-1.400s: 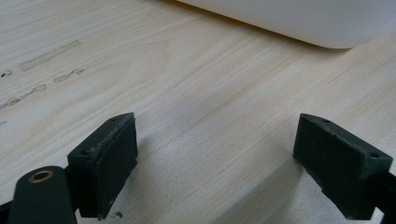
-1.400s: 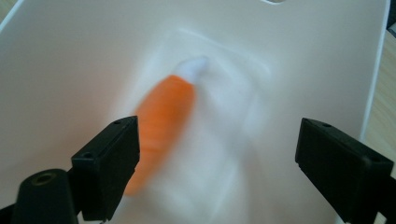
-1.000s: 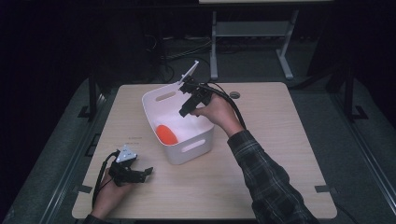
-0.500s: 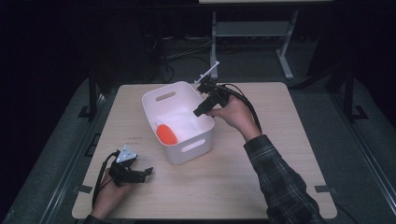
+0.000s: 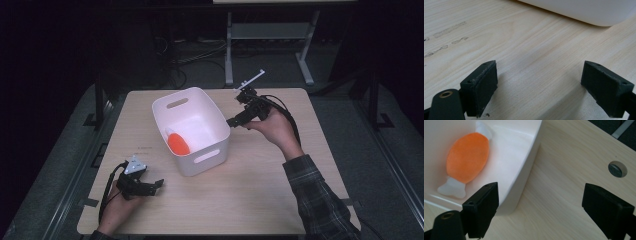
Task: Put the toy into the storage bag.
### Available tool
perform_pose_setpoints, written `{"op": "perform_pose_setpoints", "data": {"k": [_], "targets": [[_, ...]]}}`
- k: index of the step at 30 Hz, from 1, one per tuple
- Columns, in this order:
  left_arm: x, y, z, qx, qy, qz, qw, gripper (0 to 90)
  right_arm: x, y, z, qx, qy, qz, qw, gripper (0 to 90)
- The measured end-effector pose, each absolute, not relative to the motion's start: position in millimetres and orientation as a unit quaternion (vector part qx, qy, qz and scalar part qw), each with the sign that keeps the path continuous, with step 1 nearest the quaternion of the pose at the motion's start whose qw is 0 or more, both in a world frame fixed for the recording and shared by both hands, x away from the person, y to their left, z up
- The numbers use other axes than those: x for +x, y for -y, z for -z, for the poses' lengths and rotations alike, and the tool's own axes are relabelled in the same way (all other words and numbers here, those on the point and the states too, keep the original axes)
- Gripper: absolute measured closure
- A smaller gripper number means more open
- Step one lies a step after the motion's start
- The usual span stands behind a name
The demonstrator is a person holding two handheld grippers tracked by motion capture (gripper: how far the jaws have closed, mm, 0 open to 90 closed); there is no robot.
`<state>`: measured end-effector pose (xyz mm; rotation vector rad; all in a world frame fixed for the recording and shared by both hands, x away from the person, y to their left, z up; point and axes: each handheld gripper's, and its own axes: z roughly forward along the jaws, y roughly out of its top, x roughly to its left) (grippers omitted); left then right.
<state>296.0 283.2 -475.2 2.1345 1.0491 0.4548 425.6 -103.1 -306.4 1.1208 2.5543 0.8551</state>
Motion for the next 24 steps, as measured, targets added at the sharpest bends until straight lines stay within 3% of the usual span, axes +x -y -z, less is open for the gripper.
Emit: {"op": "perform_pose_setpoints", "data": {"k": [24], "targets": [[296,-283,475,0.825,-0.405,-0.175,0.351,13.1,367,181,372,0.402,-0.839,-0.341,0.137,12.3]]}}
